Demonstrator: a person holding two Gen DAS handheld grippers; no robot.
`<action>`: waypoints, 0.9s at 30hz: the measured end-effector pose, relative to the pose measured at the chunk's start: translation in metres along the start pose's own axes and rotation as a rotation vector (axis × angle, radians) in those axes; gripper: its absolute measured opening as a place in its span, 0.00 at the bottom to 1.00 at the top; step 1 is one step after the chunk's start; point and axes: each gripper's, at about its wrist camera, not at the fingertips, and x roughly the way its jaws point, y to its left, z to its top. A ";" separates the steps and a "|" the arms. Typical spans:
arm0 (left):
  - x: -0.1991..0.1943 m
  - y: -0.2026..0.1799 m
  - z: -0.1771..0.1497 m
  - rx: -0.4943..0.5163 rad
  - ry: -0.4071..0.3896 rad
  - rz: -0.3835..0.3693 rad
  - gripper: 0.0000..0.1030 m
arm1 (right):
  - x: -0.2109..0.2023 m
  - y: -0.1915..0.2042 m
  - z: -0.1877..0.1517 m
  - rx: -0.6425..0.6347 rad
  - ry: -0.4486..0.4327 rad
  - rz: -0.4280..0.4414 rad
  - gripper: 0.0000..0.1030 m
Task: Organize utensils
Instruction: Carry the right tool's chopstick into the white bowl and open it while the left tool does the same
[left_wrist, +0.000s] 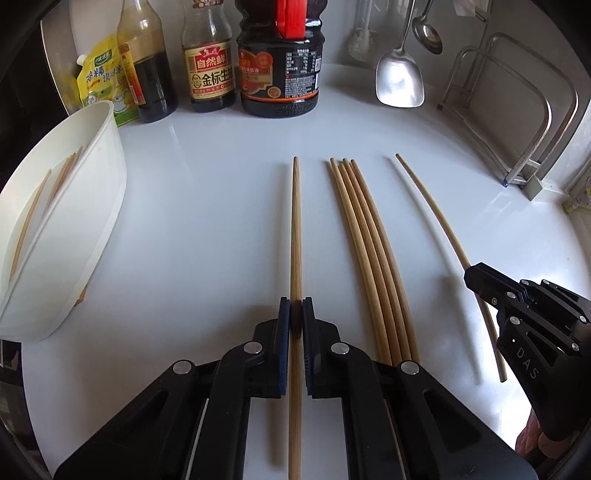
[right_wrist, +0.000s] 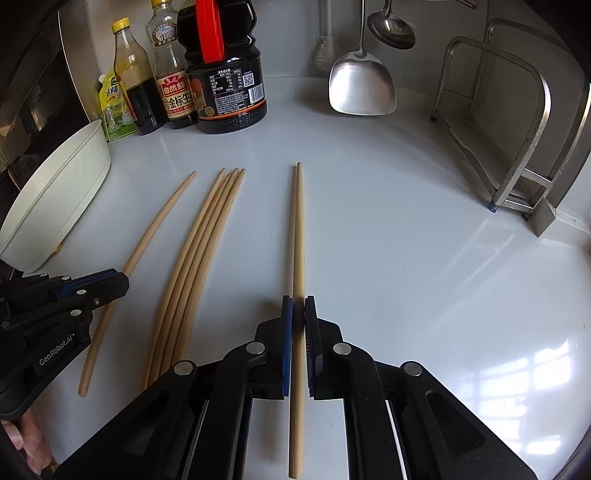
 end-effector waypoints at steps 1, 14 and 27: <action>-0.005 0.002 0.001 -0.001 -0.007 -0.004 0.07 | -0.004 0.001 0.002 0.011 -0.003 0.005 0.06; -0.095 0.086 0.024 -0.074 -0.141 -0.003 0.07 | -0.063 0.081 0.053 -0.018 -0.096 0.110 0.06; -0.115 0.239 0.051 -0.169 -0.161 0.145 0.07 | -0.028 0.250 0.133 -0.143 -0.104 0.287 0.06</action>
